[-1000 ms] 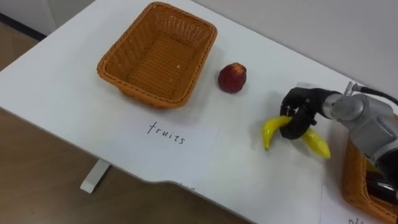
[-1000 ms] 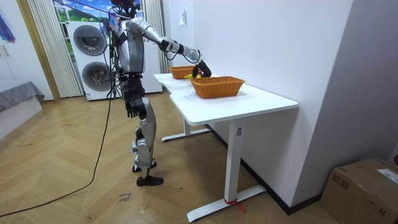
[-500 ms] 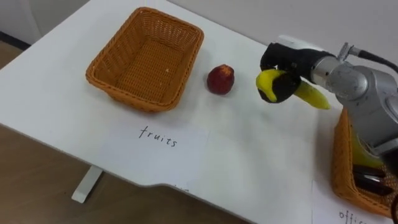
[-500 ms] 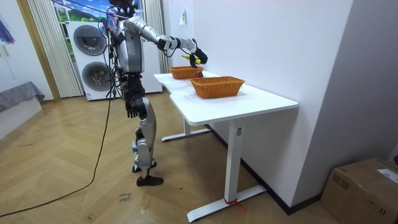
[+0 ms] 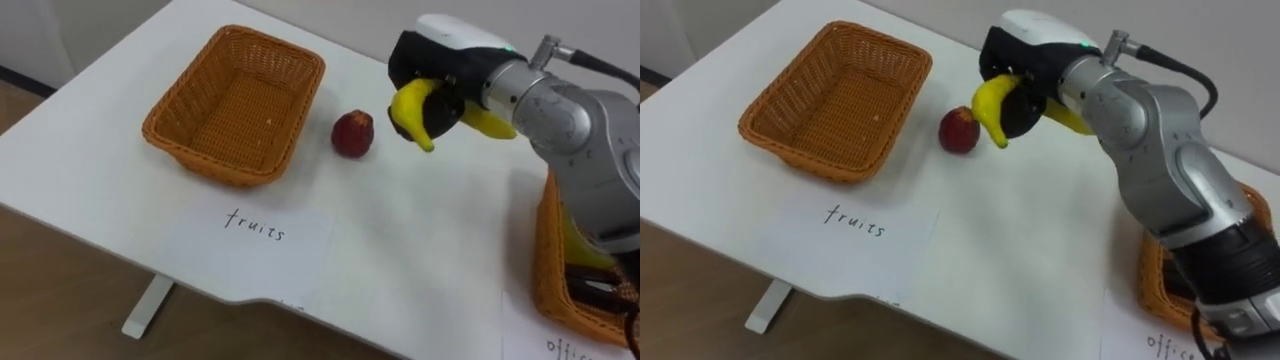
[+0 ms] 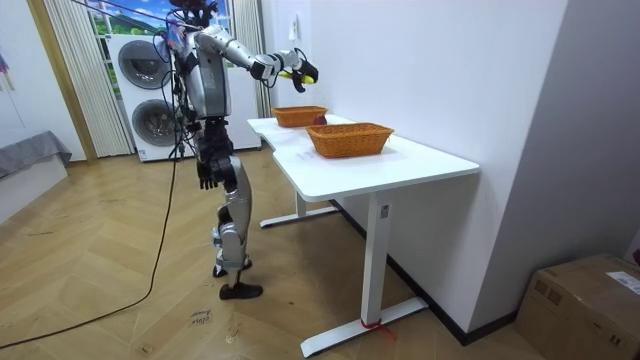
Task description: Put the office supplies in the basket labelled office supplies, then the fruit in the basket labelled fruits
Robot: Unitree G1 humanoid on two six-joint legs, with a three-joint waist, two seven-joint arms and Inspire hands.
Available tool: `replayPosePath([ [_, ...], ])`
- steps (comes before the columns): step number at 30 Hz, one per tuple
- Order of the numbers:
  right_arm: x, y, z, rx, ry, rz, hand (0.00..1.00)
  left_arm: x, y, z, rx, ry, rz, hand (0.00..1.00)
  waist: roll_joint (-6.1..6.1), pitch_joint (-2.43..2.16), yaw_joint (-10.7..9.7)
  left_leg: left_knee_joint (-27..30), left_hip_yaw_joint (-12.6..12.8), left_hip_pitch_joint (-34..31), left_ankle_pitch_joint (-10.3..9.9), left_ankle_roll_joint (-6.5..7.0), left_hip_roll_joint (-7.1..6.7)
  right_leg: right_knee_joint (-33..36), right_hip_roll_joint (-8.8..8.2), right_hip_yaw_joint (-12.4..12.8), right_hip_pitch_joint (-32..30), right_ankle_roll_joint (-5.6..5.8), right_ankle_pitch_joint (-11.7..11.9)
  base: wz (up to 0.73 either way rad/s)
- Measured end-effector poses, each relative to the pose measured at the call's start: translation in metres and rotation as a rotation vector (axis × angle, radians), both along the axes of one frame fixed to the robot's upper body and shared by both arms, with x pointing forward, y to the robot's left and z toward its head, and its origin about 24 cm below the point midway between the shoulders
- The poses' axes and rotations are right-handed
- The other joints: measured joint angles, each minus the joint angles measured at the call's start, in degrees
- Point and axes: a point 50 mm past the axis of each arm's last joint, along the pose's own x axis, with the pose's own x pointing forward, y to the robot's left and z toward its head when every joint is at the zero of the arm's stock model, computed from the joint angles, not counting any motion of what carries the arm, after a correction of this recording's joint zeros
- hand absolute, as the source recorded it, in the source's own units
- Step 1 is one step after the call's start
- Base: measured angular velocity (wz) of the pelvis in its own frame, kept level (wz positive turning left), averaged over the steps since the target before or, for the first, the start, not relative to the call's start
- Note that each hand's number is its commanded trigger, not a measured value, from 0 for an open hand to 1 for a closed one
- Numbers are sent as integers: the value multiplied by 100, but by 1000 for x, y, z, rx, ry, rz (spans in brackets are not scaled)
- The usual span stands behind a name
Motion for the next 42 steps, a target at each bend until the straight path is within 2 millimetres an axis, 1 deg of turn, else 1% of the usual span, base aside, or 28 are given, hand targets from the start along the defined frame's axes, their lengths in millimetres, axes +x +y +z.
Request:
replayPosePath([
  [2, 0, 1, 1, 8, -10, -1, 100, 1, -1, 0, -2, -3, -2, 0, -34, 1, 48, -2, -4, 25, -1, 2, -2, 0, -4, -7, 31, 0, 0, 2],
  [3, 0, 1, 1, 9, -11, -1, 100, 1, -1, 0, -3, -3, -2, 0, -40, 4, 107, -2, -9, 40, -3, 5, -6, 1, -8, -9, 48, 1, 1, 0],
  [5, 0, 1, 1, 11, -9, -1, 100, 1, -1, 0, -2, -4, -2, 0, -40, 7, 163, 2, -18, 50, -7, 12, -12, 0, -13, -16, 62, 4, 2, 4],
  [8, 1, 1, 0, 16, -6, -12, 100, 2, 0, 0, 3, -5, -1, 0, -37, 11, 218, 2, -98, 51, -8, 12, -23, 0, -19, -74, 94, 5, 2, 12],
  [10, 1, 1, 0, 28, -15, -20, 100, 2, -1, 0, 6, -4, 0, 0, -30, 19, 294, 1, -98, 52, -7, 10, -22, -1, -18, -80, 95, 9, -1, 2],
  [12, 2, 2, 0, 42, -29, -24, 100, 2, -2, 0, 5, -2, 1, 0, -21, 42, 334, 1, -115, 46, -5, 8, -22, 0, -19, -104, 98, 11, -2, 5],
  [15, 2, 6, -2, 68, -34, -20, 94, -2, -2, 0, 5, 10, 5, 0, -38, 57, 334, -2, -131, 34, -6, 7, -22, -1, -19, -140, 94, 16, -6, 1],
  [17, 2, 8, -2, 77, -36, -18, 98, -2, -2, 0, 4, 11, 5, 0, -51, 66, 387, -4, -130, 24, -7, 6, -22, -4, -20, -144, 82, 17, -6, 0],
  [18, 3, 9, -2, 82, -35, -19, 98, 0, -2, 0, 4, 5, 4, 0, -64, 72, 427, -5, -132, 14, -7, 6, -22, -4, -20, -150, 70, 17, -6, 0],
  [20, 3, 11, -5, 92, -30, -28, 94, 3, -2, 1, 5, -8, -1, 0, -82, 80, 484, -7, -134, 11, -6, 7, -22, -4, -17, -158, 66, 17, -6, 0],
  [22, 5, 18, -9, 90, -20, -17, 85, 5, -3, 1, 5, -9, -10, 0, -92, 77, 492, -3, -147, 10, -5, 7, -23, -1, -16, -162, 69, 17, -6, 2],
  [25, 7, 30, -12, 99, 6, 12, 72, 3, -3, 1, 5, -4, -10, 0, -97, 74, 507, 3, -184, 27, -5, 9, -23, -3, -16, -251, 106, 17, -6, 7],
  [26, 9, 34, -12, 119, 13, 20, 69, 2, -3, 2, 5, -2, -10, 0, -95, 75, 523, 1, -196, 46, -6, 10, -23, -3, -17, -275, 130, 20, -8, 13],
  [28, 13, 37, -12, 141, 29, 20, 64, 2, -3, 2, 6, -1, -11, 0, -100, 75, 554, 2, -251, 49, -5, 10, -29, 0, -21, -311, 149, 26, -11, 12],
  [29, 16, 38, -10, 144, 27, 18, 64, 2, -3, 2, 7, -3, -12, 0, -114, 82, 631, -2, -255, 50, -5, 10, -32, -2, -22, -294, 148, 41, -22, 5],
  [30, 19, 39, -7, 146, 23, 13, 60, 2, -2, 2, 8, -4, -12, 0, -125, 86, 652, -3, -269, 49, -5, 10, -34, -4, -22, -294, 151, 47, -26, 5],
  [31, 21, 39, -6, 147, 20, 11, 58, 1, -2, 2, 8, -5, -12, 0, -130, 87, 664, -4, -282, 49, -4, 9, -34, -5, -21, -294, 156, 47, -26, 12],
  [33, 23, 38, -4, 149, 9, 1, 57, 1, -2, 3, 10, -12, -15, 0, -158, 95, 765, -5, -325, 57, -3, 7, -34, -7, -18, -301, 181, 47, -26, 11],
  [36, 22, 41, -7, 140, 15, 11, 57, 1, -1, 4, 12, -14, -12, 0, -209, 96, 837, -8, -371, 58, -2, 6, -41, -8, -16, -304, 199, 48, -27, 7],
  [37, 22, 42, -8, 137, 17, 14, 57, 1, -1, 4, 12, -15, -13, 0, -219, 100, 849, -6, -385, 57, -2, 6, -44, -8, -17, -302, 203, 48, -27, 8],
  [39, 22, 44, -11, 126, 26, 23, 56, 2, -1, 4, 12, -20, -14, 0, -268, 125, 919, 1, -408, 61, -2, 6, -55, -11, -21, -293, 216, 52, -29, 3],
  [42, 25, 43, -16, 132, 51, 12, 55, 1, -1, 4, 7, -19, -14, 0, -285, 133, 989, 11, -431, 61, 1, 15, -74, -11, -36, -286, 225, 60, -34, 4],
])
